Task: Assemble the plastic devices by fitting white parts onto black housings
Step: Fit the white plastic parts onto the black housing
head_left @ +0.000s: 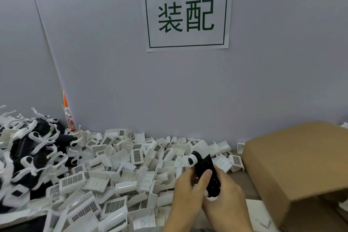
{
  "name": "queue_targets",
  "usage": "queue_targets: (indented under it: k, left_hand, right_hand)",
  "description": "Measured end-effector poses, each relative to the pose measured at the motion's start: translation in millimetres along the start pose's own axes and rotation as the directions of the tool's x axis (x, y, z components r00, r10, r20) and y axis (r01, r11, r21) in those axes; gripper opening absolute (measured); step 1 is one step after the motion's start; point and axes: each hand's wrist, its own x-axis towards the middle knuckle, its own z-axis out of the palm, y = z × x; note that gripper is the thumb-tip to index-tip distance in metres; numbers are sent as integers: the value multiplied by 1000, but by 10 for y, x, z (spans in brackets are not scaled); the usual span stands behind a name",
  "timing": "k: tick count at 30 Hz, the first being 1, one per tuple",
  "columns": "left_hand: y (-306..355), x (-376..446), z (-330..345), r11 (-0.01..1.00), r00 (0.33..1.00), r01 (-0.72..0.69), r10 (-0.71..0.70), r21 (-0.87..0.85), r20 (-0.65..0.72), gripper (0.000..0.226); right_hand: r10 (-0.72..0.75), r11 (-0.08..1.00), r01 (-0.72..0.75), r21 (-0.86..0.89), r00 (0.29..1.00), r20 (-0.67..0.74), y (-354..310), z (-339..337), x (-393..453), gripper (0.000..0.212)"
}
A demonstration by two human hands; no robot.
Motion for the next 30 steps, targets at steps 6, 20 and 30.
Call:
queue_targets:
  k: [6,20,30]
  left_hand:
    - [-65,13,4,1000,1000,-19,19,-1,7,16]
    - [-26,-82,6,929,942,-306,263,209,210,51]
    - [-112,-62,16,904,937,-303,225,301,268,25]
  right_hand:
    - [72,992,-78,95,995,67,-7,-21,11,47]
    - [61,894,-5,449,992,-110,103,13,23,76]
    - [174,937,-51,345,926,-335,108,-44,92,51]
